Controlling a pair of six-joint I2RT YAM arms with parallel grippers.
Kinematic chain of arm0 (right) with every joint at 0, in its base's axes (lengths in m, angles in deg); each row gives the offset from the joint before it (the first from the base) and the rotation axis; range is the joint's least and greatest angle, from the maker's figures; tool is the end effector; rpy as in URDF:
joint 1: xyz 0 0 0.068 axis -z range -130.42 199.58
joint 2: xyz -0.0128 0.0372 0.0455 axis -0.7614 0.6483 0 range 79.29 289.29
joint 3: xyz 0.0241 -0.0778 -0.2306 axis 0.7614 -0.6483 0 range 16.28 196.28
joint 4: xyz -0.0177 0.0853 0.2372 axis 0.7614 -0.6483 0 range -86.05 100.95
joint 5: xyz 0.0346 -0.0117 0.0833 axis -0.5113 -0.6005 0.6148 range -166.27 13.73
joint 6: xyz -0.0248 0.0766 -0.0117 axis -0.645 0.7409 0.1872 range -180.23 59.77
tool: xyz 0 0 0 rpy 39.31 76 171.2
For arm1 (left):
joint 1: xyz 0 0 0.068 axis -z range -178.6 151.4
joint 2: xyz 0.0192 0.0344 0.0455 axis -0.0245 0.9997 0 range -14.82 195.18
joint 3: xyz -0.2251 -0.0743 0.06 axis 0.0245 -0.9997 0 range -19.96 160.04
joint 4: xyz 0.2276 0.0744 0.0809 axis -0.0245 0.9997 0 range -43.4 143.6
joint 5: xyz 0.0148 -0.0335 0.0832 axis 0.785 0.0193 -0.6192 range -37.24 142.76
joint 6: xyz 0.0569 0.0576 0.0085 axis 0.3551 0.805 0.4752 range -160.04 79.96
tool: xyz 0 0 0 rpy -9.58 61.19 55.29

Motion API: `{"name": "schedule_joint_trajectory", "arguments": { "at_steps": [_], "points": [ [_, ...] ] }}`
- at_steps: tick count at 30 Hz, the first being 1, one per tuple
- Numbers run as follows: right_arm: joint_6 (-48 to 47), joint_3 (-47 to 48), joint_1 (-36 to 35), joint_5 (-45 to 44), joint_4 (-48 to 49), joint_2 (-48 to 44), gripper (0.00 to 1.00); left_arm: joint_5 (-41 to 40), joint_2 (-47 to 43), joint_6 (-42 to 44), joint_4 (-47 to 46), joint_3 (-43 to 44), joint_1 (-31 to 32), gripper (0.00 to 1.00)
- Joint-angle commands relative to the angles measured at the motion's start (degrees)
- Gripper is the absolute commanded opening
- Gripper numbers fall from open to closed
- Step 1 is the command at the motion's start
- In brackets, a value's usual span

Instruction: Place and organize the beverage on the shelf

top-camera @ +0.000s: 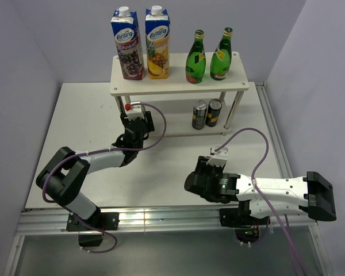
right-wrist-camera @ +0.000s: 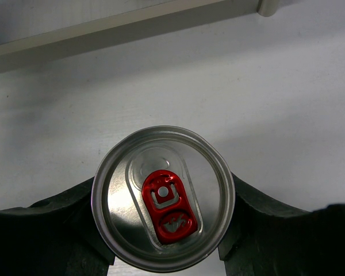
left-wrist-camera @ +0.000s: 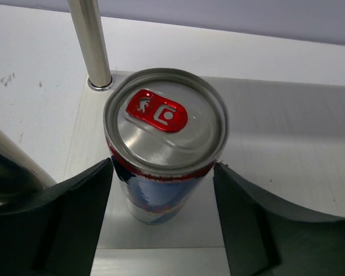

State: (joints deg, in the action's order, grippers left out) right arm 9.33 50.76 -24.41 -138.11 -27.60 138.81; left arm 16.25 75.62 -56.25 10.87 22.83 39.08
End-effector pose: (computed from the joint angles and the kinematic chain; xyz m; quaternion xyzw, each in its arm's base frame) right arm 0.1116 0.1632 0.1743 0.0850 0.8391 0.0297 0.5365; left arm 0.3050 -0.1824 0.1874 -0.0564 0.7615 -0.0542 0.6435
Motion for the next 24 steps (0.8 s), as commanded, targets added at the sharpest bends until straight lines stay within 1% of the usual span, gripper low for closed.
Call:
{"name": "schedule_joint_trajectory", "arguments": {
  "at_steps": [1, 2, 3, 4, 9, 12, 14, 15, 16, 18, 19, 20, 21, 22, 24],
  "points": [
    [0.4, 0.94, 0.26, -3.98, 2.07, -0.12, 0.0, -0.84, -1.57, -2.16, -2.16, 0.46, -0.23, 0.78],
    [0.31, 0.94, 0.26, -3.99, 2.07, -0.11, 0.0, -0.93, -2.36, -2.68, -1.98, 0.2, -0.23, 0.8],
    [0.31, 1.03, 0.26, -3.9, 2.07, 0.06, 0.0, -0.93, -2.8, -2.95, -1.81, -0.5, -0.23, 0.88],
    [0.4, 1.03, 0.26, -3.99, 2.07, 0.15, 0.0, -1.02, -3.24, -3.13, -1.2, -0.86, -0.23, 0.99],
    [-0.13, 1.12, 0.26, -4.25, 2.94, 0.5, 0.0, -2.51, -7.28, -4.53, 1.71, -2.87, 0.56, 0.99],
    [-2.14, 1.38, 0.26, -3.9, 4.96, 1.11, 0.0, -5.92, -10.79, -6.2, 5.39, -4.46, 3.19, 0.99],
    [-4.25, 2.43, 0.26, -3.64, 6.02, 1.99, 0.0, -8.12, -13.96, -7.86, 9.5, -5.34, 6.26, 0.99],
    [-4.95, 2.96, 0.26, -3.37, 6.9, 2.95, 0.0, -10.75, -15.01, -8.31, 10.93, -5.6, 7.41, 0.99],
    [-6.53, 3.75, 0.26, -3.11, 7.34, 3.57, 0.0, -11.73, -17.37, -9.27, 12.51, -5.87, 10.2, 0.99],
    [-8.46, 6.56, 0.26, -3.02, 9.0, 5.24, 0.0, -13.22, -19.84, -10.77, 18.91, -5.61, 13.81, 0.99],
    [-11.09, 7.52, 0.26, -3.02, 9.88, 5.77, 0.0, -15.41, -22.12, -11.99, 21.64, -5.26, 14.88, 0.99],
    [-12.77, 9.19, 0.26, -2.85, 11.2, 6.3, 0.0, -15.87, -23.36, -14.09, 24.27, -4.91, 15.85, 0.99],
    [-14.61, 10.07, 0.34, -2.76, 14.17, 7.35, 0.0, -15.96, -24.68, -15.07, 30.3, -3.95, 16.99, 0.99],
    [-18.11, 11.04, 0.34, -2.49, 15.76, 7.88, 0.0, -16.57, -27.56, -18.04, 33.67, -3.15, 17.17, 0.98],
    [-21.73, 14.03, 0.78, -1.88, 20.76, 10.59, 0.0, -16.4, -31.0, -19.03, 42.09, -1.23, 17.61, 0.98]
  ]
}}
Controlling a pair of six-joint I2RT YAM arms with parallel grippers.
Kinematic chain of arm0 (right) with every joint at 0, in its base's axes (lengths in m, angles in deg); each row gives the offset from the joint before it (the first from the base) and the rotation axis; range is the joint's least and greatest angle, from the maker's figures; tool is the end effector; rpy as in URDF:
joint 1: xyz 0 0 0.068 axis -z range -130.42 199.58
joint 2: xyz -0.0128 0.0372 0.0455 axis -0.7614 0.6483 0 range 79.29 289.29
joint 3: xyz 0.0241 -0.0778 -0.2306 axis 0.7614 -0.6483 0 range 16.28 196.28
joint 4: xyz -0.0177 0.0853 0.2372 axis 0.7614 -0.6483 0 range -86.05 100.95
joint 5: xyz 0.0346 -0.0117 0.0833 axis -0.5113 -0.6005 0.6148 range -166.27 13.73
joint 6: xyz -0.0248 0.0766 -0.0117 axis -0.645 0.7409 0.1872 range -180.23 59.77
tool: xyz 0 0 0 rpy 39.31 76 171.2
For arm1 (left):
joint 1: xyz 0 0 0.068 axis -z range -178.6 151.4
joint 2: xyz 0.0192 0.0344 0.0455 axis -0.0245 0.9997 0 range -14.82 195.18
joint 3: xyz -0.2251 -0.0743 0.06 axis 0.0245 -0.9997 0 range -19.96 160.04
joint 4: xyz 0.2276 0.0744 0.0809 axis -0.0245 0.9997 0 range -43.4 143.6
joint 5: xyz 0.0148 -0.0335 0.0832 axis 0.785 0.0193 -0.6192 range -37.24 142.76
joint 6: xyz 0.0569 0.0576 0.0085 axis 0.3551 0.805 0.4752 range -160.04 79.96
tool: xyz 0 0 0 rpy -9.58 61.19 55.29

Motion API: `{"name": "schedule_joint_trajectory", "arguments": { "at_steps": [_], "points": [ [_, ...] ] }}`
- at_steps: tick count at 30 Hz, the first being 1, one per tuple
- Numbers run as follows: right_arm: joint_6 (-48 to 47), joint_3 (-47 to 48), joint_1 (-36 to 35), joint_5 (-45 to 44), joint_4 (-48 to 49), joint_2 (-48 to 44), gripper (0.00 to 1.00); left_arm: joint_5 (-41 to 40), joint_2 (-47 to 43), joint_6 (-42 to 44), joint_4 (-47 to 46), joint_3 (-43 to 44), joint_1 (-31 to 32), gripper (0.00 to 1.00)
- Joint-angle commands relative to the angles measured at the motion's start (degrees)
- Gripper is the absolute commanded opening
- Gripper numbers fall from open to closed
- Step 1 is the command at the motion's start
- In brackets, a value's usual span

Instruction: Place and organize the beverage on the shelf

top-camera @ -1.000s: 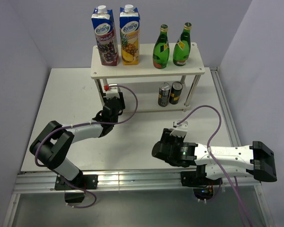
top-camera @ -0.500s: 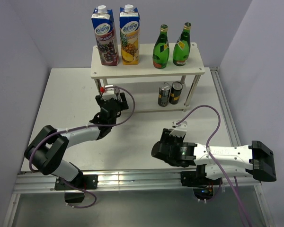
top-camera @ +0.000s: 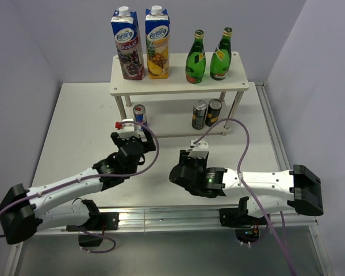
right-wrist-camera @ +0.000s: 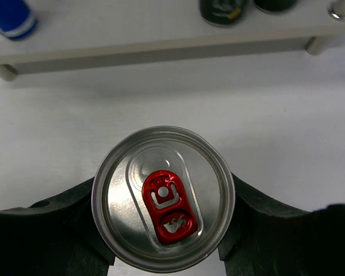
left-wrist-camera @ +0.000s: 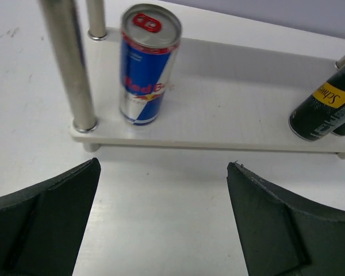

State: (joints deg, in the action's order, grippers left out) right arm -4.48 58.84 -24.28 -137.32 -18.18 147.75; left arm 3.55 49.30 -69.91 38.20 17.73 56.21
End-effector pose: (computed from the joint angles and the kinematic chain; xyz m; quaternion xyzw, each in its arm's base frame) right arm 0.1244 0.2077 0.1942 0.0214 0.8354 0.0280 0.5485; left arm 0.1991 -0.1895 0.2363 -0.0800 0.7712 -0.1108 0.6218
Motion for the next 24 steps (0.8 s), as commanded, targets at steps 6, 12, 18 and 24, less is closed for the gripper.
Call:
{"name": "schedule_joint_trajectory", "arguments": {
  "at_steps": [6, 12, 18, 24],
  "points": [
    [-20.75, 13.24, 4.33, 0.32, 25.05, 11.05, 0.0, -8.61, -17.7, -6.08, 28.26, 7.75, 0.56, 0.98],
    [-26.3, 20.0, 9.79, 2.87, 33.15, 20.72, 0.0, -17.23, -26.14, -13.9, 35.12, 5.47, 2.94, 0.97],
    [-29.73, 27.3, 13.74, 3.75, 36.77, 28.21, 0.0, -18.02, -31.25, -11.26, 31.17, 1.33, 3.29, 0.96],
    [-34.12, 31.96, 16.65, 4.72, 40.9, 32.86, 0.0, -20.66, -28.18, -14.25, 35.37, 3.35, 3.47, 0.95]
  ]
}}
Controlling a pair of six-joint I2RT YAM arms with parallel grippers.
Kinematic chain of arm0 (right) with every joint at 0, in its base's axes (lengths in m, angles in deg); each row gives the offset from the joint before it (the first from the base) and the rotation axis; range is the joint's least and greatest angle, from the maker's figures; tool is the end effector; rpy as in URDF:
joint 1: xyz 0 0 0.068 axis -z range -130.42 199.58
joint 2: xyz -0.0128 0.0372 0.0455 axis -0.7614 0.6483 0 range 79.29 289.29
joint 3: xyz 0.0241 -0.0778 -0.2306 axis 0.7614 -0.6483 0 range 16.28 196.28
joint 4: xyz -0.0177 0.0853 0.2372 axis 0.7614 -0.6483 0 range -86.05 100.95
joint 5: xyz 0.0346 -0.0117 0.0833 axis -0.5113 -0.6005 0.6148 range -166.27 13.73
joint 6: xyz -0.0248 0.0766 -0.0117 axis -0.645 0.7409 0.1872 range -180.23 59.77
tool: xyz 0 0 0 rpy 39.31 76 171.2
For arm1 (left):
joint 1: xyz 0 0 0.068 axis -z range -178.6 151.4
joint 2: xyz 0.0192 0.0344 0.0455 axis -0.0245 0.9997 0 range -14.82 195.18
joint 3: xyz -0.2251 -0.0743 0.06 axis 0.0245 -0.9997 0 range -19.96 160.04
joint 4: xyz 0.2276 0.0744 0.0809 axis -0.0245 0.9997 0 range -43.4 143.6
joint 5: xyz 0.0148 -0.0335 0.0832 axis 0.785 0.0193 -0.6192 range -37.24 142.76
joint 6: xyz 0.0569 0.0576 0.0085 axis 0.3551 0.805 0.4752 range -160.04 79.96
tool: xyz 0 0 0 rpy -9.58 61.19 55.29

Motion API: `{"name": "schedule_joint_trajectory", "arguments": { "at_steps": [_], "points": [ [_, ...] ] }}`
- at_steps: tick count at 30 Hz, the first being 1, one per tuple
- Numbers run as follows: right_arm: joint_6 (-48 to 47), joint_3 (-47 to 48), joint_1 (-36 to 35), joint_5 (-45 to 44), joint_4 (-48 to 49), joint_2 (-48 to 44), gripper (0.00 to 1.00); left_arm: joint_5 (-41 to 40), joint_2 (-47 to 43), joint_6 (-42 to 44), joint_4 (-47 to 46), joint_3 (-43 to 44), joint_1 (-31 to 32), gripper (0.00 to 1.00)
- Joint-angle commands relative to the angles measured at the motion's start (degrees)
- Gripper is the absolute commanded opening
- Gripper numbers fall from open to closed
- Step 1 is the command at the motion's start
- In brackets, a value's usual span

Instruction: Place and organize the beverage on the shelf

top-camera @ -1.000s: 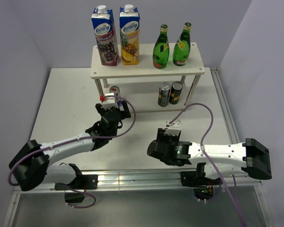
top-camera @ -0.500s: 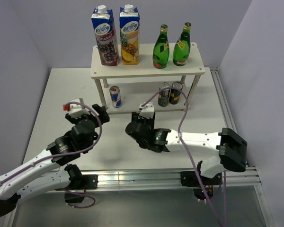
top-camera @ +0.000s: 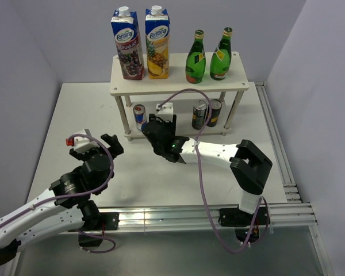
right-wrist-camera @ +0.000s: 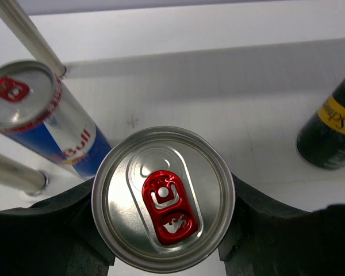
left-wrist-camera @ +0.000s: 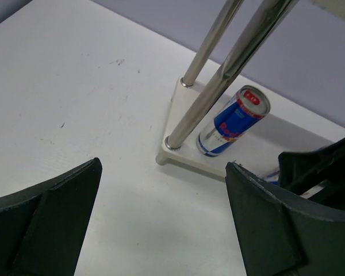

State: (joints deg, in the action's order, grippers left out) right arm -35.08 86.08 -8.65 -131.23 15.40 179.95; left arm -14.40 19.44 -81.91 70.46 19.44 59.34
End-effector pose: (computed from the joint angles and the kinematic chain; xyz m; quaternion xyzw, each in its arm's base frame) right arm 0.2593 0.3089 0.2239 0.0184 0.7921 0.0180 0.6099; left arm 0.1357 -0.0938 0.2940 -0.2245 0.7155 -0.0819 0.6565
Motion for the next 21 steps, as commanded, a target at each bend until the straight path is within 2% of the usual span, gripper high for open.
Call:
{"name": "schedule_joint_trajectory", "arguments": {
  "at_steps": [1, 6, 14, 21],
  "points": [
    [-3.61, 6.12, 1.37, -1.29, 7.24, 1.37, 0.0, -3.07, 2.9, -3.04, 3.47, 2.0, 0.34, 0.95],
    [-4.31, 8.24, 3.3, 0.55, 9.7, 5.42, 0.0, -3.77, 4.85, -4.8, 5.85, 3.32, 0.43, 0.95],
    [-5.2, 12.99, 4.45, 0.56, 10.84, 11.39, 0.0, -3.07, 0.02, -2.52, 3.05, 1.48, 1.04, 0.94],
    [-6.16, 15.02, 5.24, 0.11, 12.59, 14.65, 0.0, -3.24, 1.16, -3.48, 4.53, 2.26, 1.31, 0.93]
  ]
}}
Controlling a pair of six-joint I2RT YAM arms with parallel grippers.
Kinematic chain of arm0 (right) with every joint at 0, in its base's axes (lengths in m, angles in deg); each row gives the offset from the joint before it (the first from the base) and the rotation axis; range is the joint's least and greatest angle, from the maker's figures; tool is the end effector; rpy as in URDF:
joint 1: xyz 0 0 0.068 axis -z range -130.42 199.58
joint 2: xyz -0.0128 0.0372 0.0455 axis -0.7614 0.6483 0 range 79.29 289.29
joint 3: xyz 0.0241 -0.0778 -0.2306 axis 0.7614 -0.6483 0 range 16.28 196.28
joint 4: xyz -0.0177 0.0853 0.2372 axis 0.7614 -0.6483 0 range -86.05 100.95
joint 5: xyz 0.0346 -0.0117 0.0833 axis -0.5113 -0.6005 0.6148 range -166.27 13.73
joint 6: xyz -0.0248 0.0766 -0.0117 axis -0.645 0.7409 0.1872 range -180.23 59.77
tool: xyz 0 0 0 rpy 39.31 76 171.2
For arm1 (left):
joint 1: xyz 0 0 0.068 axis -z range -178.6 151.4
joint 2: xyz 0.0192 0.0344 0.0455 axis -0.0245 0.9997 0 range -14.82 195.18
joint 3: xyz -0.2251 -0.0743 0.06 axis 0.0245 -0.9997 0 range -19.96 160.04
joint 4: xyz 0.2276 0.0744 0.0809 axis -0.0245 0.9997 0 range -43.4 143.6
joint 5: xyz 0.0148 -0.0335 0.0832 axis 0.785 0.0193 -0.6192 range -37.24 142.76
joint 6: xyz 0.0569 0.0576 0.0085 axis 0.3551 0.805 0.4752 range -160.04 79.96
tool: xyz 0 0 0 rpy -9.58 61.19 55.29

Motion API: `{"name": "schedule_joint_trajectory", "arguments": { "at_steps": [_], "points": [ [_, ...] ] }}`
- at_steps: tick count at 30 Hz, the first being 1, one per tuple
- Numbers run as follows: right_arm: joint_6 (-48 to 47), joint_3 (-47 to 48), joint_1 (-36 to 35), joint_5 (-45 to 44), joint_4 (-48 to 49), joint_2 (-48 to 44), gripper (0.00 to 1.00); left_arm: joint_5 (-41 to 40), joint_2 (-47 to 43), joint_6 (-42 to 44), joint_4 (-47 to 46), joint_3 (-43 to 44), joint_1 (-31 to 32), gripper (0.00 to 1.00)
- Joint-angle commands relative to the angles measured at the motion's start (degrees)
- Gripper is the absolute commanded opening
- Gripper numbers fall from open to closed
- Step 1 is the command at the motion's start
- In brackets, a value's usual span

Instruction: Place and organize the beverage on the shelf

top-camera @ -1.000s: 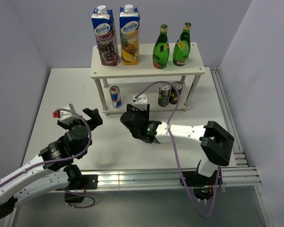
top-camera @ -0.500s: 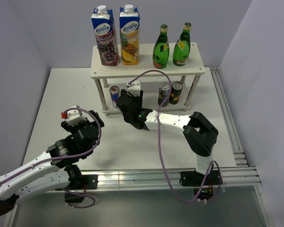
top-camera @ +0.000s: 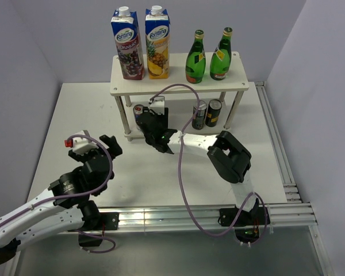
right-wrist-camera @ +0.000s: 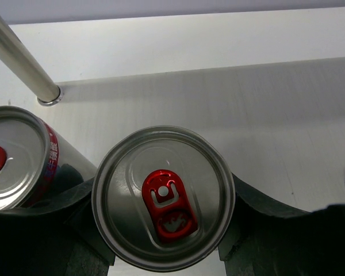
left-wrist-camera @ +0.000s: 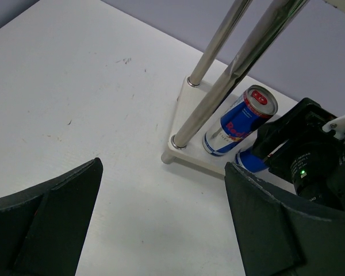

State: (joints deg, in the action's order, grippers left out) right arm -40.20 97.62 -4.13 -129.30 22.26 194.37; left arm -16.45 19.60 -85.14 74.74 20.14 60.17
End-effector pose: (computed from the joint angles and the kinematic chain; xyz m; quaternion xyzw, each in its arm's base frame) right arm 0.3156 0.3345 0.2007 0.0221 0.7837 0.0017 0.6207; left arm 0.1326 -0.0911 0.2914 -0.2320 0.7169 -0.0692 0.6538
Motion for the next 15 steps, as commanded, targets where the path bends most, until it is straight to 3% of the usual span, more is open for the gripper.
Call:
{"name": "schedule_joint_trajectory", "arguments": {
  "at_steps": [1, 12, 13, 14, 15],
  "points": [
    [-1.48, 3.47, 0.8, -2.07, 6.09, 0.57, 0.0, -1.28, 1.62, -0.77, 0.6, 1.82, 0.48, 0.94],
    [-2.98, 2.42, 0.98, -2.77, 9.25, 1.72, 0.01, -1.19, 1.09, -0.43, 0.16, 1.56, 0.65, 0.94],
    [-2.81, 1.98, 1.07, -2.86, 9.26, 1.54, 0.1, -1.1, 1.18, -0.43, 0.07, 1.56, 0.65, 0.94],
    [-2.54, 1.81, 1.07, -2.86, 9.17, 1.37, 0.31, -1.1, 1.18, -0.43, 0.25, 1.65, 0.65, 0.94],
    [-2.02, 1.63, 0.98, -2.95, 9.17, 1.19, 0.42, -1.28, 1.36, -0.43, 0.25, 1.65, 0.65, 0.94]
  ]
}}
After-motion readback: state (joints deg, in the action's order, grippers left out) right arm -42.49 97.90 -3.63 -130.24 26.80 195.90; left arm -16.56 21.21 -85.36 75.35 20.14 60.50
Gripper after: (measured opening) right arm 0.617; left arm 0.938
